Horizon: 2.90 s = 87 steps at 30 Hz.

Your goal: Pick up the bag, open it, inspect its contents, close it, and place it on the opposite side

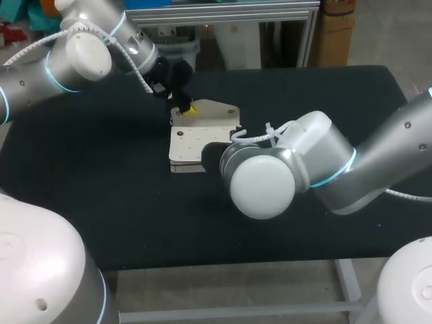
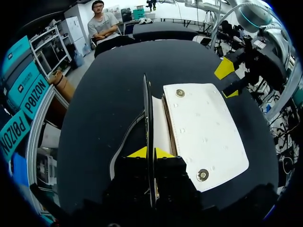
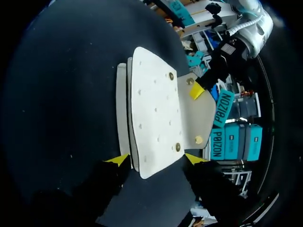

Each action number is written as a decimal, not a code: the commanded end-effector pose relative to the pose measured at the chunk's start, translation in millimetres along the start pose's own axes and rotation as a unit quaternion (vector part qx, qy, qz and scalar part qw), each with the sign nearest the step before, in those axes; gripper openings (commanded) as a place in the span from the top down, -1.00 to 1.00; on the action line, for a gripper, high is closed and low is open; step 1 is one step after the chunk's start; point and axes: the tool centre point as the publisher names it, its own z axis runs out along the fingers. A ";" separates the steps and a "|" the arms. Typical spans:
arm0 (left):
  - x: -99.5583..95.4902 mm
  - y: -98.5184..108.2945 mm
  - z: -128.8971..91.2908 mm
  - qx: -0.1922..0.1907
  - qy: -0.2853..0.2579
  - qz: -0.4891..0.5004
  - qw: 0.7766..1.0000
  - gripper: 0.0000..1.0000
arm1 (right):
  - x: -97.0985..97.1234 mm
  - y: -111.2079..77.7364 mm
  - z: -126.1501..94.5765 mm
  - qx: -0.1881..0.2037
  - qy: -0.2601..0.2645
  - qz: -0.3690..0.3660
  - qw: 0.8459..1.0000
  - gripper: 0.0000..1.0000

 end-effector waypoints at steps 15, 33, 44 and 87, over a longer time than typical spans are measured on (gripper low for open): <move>11.4 -19.4 -42.7 0.004 -0.019 -0.018 1.000 1.00 | -22.3 -33.6 -39.0 -0.035 -0.045 0.035 0.998 -1.00; 10.2 -30.7 -68.1 0.026 0.035 -0.034 0.998 1.00 | -52.0 -33.0 -51.4 -0.099 0.037 0.036 0.994 1.00; 10.2 -30.7 -68.1 0.026 0.035 -0.034 0.998 1.00 | -52.0 -33.0 -51.4 -0.099 0.037 0.036 0.994 1.00; 55.9 -84.6 -88.8 -0.015 -0.054 -0.005 0.998 1.00 | -104.4 24.4 -1.8 -0.133 0.052 -0.017 0.990 1.00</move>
